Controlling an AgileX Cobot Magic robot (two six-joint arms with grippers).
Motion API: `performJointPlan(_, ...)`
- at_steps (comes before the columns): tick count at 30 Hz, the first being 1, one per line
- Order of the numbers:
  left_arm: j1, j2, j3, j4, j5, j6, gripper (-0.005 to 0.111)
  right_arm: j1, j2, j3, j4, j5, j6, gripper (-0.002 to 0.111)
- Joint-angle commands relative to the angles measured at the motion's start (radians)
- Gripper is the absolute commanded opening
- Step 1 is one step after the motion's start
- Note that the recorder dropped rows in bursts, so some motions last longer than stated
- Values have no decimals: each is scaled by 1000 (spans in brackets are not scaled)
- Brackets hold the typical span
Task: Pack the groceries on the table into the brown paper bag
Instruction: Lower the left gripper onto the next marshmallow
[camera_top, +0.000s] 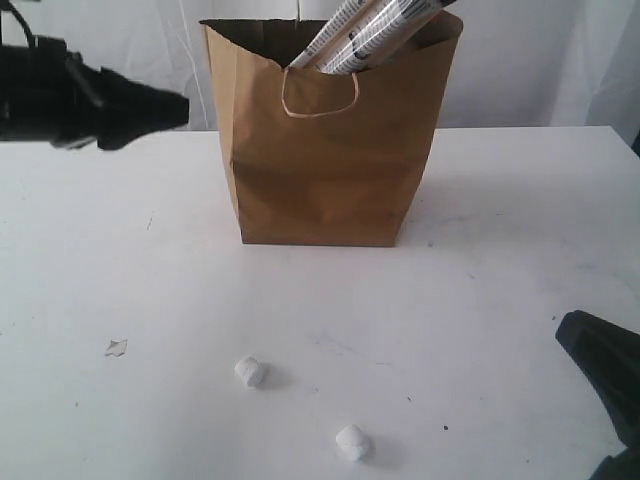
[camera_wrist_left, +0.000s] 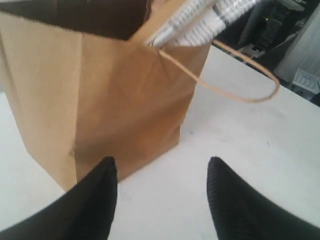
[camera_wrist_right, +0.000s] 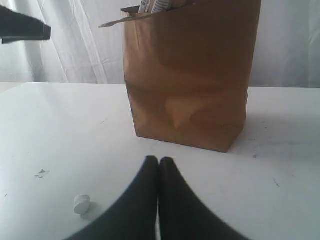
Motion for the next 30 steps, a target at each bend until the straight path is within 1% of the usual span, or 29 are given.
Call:
performJointPlan(1, 2, -23, 148, 6, -30, 9, 57, -5, -7, 6, 0, -4, 2, 0)
performJointPlan(3, 2, -23, 221, 6, -43, 26, 58, -5, -7, 6, 0, -4, 2, 0)
performJointPlan(6, 0, -23, 283, 6, -36, 65, 58, -5, -7, 6, 0, -4, 2, 0)
performJointPlan(7, -30, -23, 315, 6, 7, 73, 58, -5, -7, 6, 0, -4, 2, 0)
performJointPlan(9, -126, -23, 351, 6, 80, 98, 58, -5, -7, 6, 0, -4, 2, 0)
performJointPlan(10, -195, -23, 363, 6, 137, 116, 58, -5, -7, 6, 0, -4, 2, 0)
performJointPlan(11, -232, -23, 367, 6, 191, 116, 59, -5, -7, 6, 0, -4, 2, 0)
performJointPlan(12, -289, -21, 372, 6, 282, 116, 63, -5, -7, 6, 0, -4, 2, 0)
performJointPlan(14, -347, -1, 372, 6, 425, 102, 65, -5, -7, 6, 0, -4, 2, 0)
performJointPlan(16, -369, 35, 372, 5, 443, 110, 65, -5, -7, 6, 0, -4, 2, 0)
performJointPlan(20, -401, 86, 372, -8, 436, 118, 65, -5, -7, 6, 0, -4, 2, 0)
performJointPlan(22, -417, 108, 372, -33, 434, 149, 65, -5, -7, 6, 0, -4, 2, 0)
performJointPlan(26, -419, 150, 372, -106, 426, 208, 64, -5, -7, 6, 0, -4, 2, 0)
performJointPlan(30, -419, 197, 372, -205, 423, 308, 64, -5, -7, 6, 0, -4, 2, 0)
